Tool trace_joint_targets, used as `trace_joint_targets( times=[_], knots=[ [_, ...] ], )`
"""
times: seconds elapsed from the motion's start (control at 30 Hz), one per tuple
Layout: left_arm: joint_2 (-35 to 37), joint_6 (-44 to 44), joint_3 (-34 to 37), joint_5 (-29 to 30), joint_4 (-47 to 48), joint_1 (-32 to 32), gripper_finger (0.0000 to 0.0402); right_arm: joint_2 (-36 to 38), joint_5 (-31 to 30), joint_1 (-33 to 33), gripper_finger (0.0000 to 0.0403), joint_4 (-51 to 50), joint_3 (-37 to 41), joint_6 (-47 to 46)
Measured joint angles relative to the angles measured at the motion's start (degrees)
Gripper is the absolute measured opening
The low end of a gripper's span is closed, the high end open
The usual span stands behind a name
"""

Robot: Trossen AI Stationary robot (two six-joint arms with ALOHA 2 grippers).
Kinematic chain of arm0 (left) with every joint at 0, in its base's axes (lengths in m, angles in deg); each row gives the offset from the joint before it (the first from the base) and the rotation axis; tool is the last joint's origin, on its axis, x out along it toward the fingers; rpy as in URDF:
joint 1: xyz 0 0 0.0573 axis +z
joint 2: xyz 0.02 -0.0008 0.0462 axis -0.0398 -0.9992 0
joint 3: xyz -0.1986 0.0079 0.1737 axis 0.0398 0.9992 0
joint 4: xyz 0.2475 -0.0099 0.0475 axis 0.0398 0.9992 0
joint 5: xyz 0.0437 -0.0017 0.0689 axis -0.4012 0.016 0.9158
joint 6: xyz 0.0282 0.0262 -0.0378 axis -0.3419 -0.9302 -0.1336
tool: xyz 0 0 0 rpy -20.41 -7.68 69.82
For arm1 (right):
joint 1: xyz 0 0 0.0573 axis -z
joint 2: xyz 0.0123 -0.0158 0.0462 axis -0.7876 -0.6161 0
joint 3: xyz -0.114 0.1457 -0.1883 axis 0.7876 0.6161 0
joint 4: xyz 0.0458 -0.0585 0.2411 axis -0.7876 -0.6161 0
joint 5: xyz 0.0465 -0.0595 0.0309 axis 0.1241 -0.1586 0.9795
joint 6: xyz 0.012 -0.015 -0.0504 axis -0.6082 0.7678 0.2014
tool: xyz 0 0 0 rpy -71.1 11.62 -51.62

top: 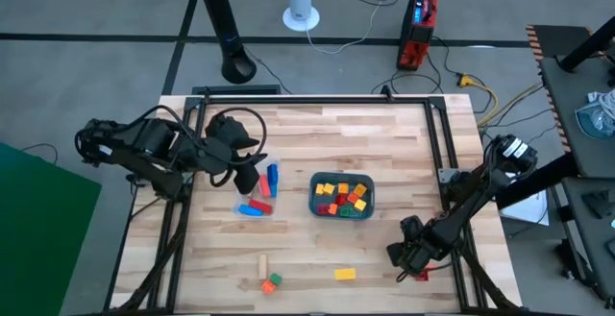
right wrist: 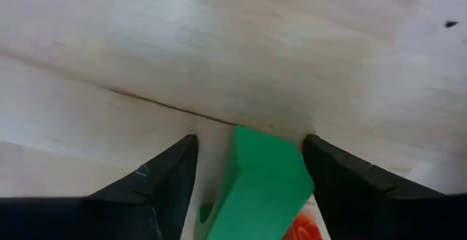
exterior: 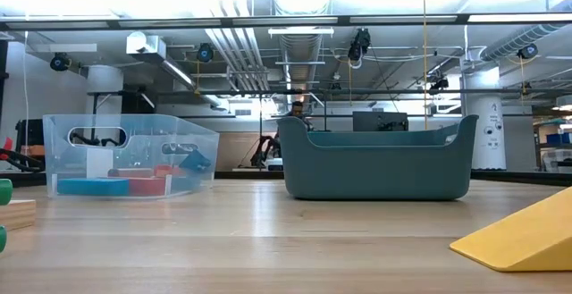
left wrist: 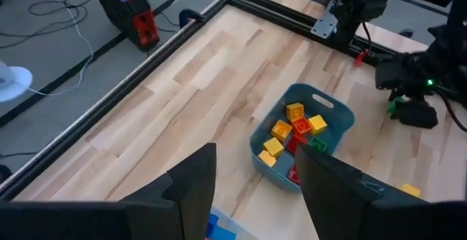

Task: Sort blocks by size
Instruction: Put the green arch block into the transparent bin

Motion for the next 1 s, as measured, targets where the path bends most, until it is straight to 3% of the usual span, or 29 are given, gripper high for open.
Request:
trace_joint_targets(
  times=[0.5, 0.57, 0.7, 0.83, 0.93, 1.0],
  knots=[
    [0.0, 1.5, 0.0, 1.3, -0.3, 0.0, 0.0174, -0.8, -2.2, 0.0, 0.013, 1.3, -0.6, -0.6],
    [0.0, 1.5, 0.0, 2.3, -0.3, 0.0, 0.0174, -0.4, -6.0, -0.1, 0.0127, 1.0, -1.4, -1.6],
    [0.0, 0.7, 0.0, 4.1, -0.4, 0.0, 0.0174, 1.9, -20.5, 2.5, 0.0127, 2.1, -5.9, 0.7],
    [0.0, -0.1, 0.0, 4.4, -1.0, 0.0, 0.0174, 3.1, -30.8, 7.0, 0.0127, 2.2, -13.0, 13.8],
    [0.0, -0.2, -0.1, 4.5, -1.5, 0.0, 0.0174, 2.8, -37.2, 12.8, 0.0127, 4.8, -18.8, 29.8],
    [-0.1, -0.2, -0.1, 4.7, -1.5, 0.0, 0.0174, 1.9, -38.3, 17.4, 0.0127, 9.0, -22.0, 42.3]
  ],
)
